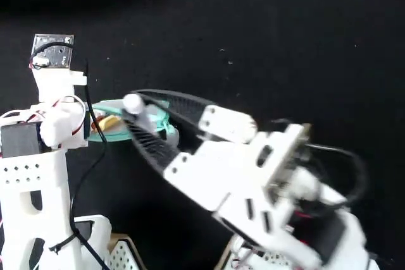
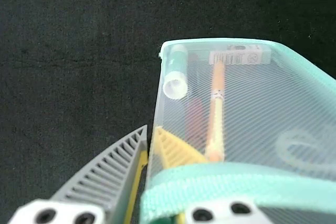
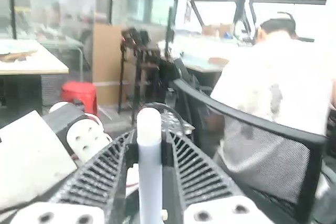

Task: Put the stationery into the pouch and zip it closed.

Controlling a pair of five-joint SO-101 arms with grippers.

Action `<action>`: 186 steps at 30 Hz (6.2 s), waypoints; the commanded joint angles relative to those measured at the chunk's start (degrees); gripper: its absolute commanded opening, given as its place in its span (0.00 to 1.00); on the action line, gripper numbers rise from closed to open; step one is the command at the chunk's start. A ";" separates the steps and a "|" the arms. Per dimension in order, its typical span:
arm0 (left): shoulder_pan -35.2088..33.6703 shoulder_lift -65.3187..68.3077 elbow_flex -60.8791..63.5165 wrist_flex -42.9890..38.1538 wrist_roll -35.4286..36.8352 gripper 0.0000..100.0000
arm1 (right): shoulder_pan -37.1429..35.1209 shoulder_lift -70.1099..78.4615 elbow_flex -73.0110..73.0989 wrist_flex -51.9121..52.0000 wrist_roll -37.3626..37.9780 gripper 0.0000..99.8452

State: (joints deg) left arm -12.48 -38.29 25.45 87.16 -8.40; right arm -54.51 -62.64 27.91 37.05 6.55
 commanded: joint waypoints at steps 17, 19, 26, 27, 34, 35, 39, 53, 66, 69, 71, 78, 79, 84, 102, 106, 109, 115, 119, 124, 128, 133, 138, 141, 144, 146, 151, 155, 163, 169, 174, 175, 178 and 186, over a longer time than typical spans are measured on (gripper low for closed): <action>-1.10 0.70 3.65 -0.26 0.26 0.03 | -1.05 -1.10 36.53 -35.08 13.54 0.01; -1.10 0.70 3.65 -0.26 0.26 0.03 | -1.05 -0.84 35.21 -30.95 13.45 0.02; -1.10 0.70 3.65 -0.26 0.26 0.03 | -1.05 -0.84 15.34 -0.97 7.30 0.22; -1.10 0.70 3.65 -0.26 0.26 0.03 | -1.05 -0.84 11.82 3.34 5.63 0.22; -1.10 0.70 3.65 -0.26 0.26 0.03 | 2.02 -1.27 -3.03 29.98 4.13 0.22; -1.10 0.70 3.65 -0.26 0.26 0.03 | 3.25 -1.27 -2.86 33.05 4.13 0.22; -1.10 0.70 3.65 -0.26 0.26 0.03 | 10.02 -1.19 4.44 35.43 4.13 0.22; -1.10 0.70 3.65 -0.26 0.26 0.03 | 13.63 -1.19 33.71 1.58 4.22 0.22; -1.10 0.70 3.65 -0.26 0.26 0.03 | 13.71 -1.27 34.42 -0.26 18.90 0.01; -1.10 0.70 3.65 -0.26 0.26 0.03 | 13.71 -1.27 31.60 4.31 19.16 0.01; -1.10 0.70 3.65 -0.26 0.26 0.03 | 13.63 -1.27 29.41 7.38 19.16 0.01; -1.10 0.70 3.65 -0.26 0.26 0.03 | 13.63 -1.27 21.67 16.44 19.16 0.01; -1.10 0.70 3.65 -0.26 0.26 0.03 | 13.63 -1.27 20.79 17.32 19.16 0.01; -1.10 0.70 3.65 -0.26 0.26 0.03 | 13.63 -1.27 19.65 17.93 18.64 0.02; -1.10 0.70 3.65 -0.18 0.26 0.03 | 13.63 -1.27 19.56 18.11 16.00 0.06; -1.10 0.70 3.65 -0.18 0.26 0.03 | 13.45 -1.27 19.82 17.85 16.00 0.04; -1.10 0.70 3.65 -0.18 0.26 0.03 | 13.63 -1.27 19.65 18.02 16.00 0.01; -1.10 0.70 3.65 -0.26 0.26 0.03 | 13.71 -6.37 18.24 18.29 16.00 0.01; -0.66 0.70 2.86 -0.26 0.44 0.03 | 13.71 -10.86 17.54 18.20 16.00 0.01; -0.57 0.70 1.10 -0.26 0.70 0.03 | 13.71 -9.45 17.80 18.02 16.00 0.01; -0.57 0.70 1.10 -0.35 0.70 0.03 | 13.71 -8.92 17.89 17.93 16.00 0.01; -0.66 0.70 1.27 -0.35 0.70 0.03 | 13.71 -8.92 17.98 18.29 15.56 0.06; -1.01 0.70 1.45 -0.35 0.70 0.03 | 13.71 -8.92 19.03 18.20 15.65 0.11; -1.10 0.70 1.63 -0.35 0.62 0.03 | 13.71 -8.92 21.14 17.85 15.91 0.11; -1.10 0.70 1.63 -0.35 0.62 0.03 | 13.71 -8.92 22.55 17.76 15.91 0.10; -1.10 0.70 1.63 -0.35 0.62 0.03 | 13.71 -8.92 22.64 17.76 15.91 0.10; -1.10 0.70 1.63 -0.35 0.53 0.03 | 13.71 -9.36 22.37 17.76 15.56 0.10; -1.10 0.70 1.63 -0.35 0.53 0.03 | 13.63 -8.92 22.73 17.76 15.91 0.09; -1.10 0.70 1.71 -0.35 0.53 0.03 | 13.63 -8.92 23.87 17.76 16.00 0.02; -1.10 0.70 1.71 -0.35 0.62 0.03 | 13.63 -9.19 25.54 17.67 16.00 0.02; -0.66 0.70 1.27 -0.35 0.62 0.03 | 14.51 -9.19 21.49 15.82 19.16 0.01; -0.66 0.70 1.10 -0.35 0.53 0.03 | 14.95 -8.92 20.00 15.82 20.22 0.01; -1.10 0.70 -1.27 -0.35 0.44 0.03 | 16.70 -8.84 17.01 16.09 21.71 0.01; -1.19 0.62 -12.09 0.18 0.62 0.03 | 17.23 -7.69 16.57 13.36 23.12 0.01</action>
State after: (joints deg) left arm -12.75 -37.67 18.15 87.78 -8.13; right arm -38.07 -71.69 47.60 53.41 29.14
